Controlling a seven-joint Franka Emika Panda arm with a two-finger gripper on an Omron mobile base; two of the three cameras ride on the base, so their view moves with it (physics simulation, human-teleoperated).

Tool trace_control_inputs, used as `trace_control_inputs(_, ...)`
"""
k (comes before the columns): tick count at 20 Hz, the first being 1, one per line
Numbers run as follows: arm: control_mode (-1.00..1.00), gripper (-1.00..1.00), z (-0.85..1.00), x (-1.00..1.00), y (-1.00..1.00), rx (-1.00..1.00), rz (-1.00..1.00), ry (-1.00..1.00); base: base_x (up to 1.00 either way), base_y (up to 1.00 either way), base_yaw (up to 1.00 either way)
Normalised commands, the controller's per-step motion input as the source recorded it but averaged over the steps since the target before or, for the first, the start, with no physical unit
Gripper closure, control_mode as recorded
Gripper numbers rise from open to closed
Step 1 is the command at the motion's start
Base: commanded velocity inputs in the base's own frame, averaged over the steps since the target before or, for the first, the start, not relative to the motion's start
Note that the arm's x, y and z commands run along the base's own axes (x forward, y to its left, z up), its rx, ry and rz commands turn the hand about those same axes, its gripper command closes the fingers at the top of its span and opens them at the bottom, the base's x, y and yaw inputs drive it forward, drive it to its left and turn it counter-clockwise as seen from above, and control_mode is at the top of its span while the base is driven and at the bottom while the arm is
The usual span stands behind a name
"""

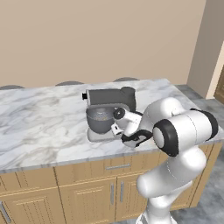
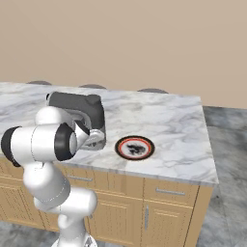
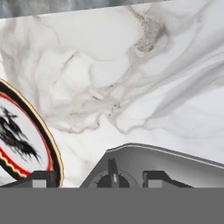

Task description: Add butter and sugar cubes to the stand mixer bowl and then turn on the stand mixer to begin making frosting.

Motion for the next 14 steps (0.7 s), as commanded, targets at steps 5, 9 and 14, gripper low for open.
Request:
trace_control_inputs(5,-1.0,-1.0,-0.18,0.14,0.0,-0.01,0.0,0.0,0.0,0.0,0.0)
trace_control_inputs(9,-1.0,1.0,-0.04,0.24,0.0,0.0,0.0,0.0,0.0,0.0,0.0)
trace_control_inputs(14,-1.0,1.0,0.0,0.22,-0.08,0.0,0.0,0.0,0.0,0.0,0.0)
